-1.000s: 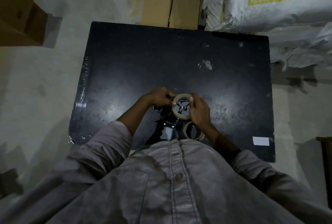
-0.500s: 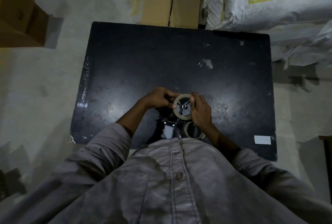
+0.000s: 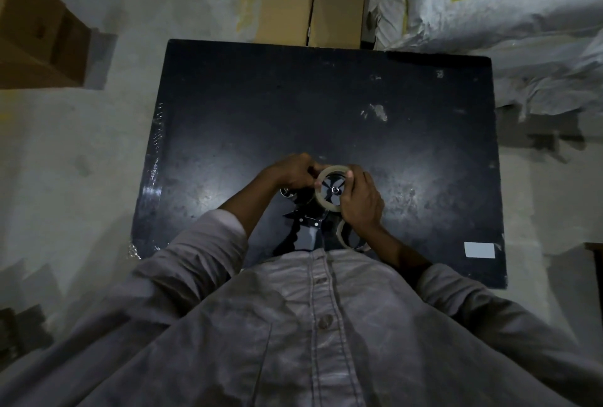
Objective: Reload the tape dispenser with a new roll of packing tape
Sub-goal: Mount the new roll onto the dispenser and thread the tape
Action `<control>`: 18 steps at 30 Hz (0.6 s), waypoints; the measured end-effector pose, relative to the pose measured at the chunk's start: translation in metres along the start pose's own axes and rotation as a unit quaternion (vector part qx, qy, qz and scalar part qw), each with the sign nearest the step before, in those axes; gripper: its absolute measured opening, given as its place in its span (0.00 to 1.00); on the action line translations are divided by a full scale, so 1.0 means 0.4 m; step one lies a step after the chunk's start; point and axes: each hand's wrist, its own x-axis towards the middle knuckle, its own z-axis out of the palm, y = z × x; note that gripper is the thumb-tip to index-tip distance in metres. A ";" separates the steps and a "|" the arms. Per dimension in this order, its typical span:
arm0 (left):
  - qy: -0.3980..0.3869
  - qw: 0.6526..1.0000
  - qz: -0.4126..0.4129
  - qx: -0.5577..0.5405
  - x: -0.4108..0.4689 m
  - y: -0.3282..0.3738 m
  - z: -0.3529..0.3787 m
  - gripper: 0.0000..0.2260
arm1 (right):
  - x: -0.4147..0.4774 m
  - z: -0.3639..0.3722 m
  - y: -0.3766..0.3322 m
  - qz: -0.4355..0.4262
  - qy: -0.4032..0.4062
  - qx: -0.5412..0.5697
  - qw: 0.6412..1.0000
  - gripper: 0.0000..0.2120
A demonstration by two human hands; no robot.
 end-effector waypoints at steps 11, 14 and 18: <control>-0.007 0.997 -0.053 0.060 0.028 0.027 -0.020 0.12 | -0.005 0.018 0.002 0.033 -0.003 -0.012 0.999 0.20; -0.009 0.997 -0.052 0.061 0.028 0.023 -0.018 0.14 | -0.009 0.021 -0.003 0.028 0.010 0.000 1.000 0.24; -0.012 0.998 -0.044 0.041 0.023 0.021 -0.011 0.14 | -0.015 0.025 0.000 0.024 0.013 0.013 1.000 0.27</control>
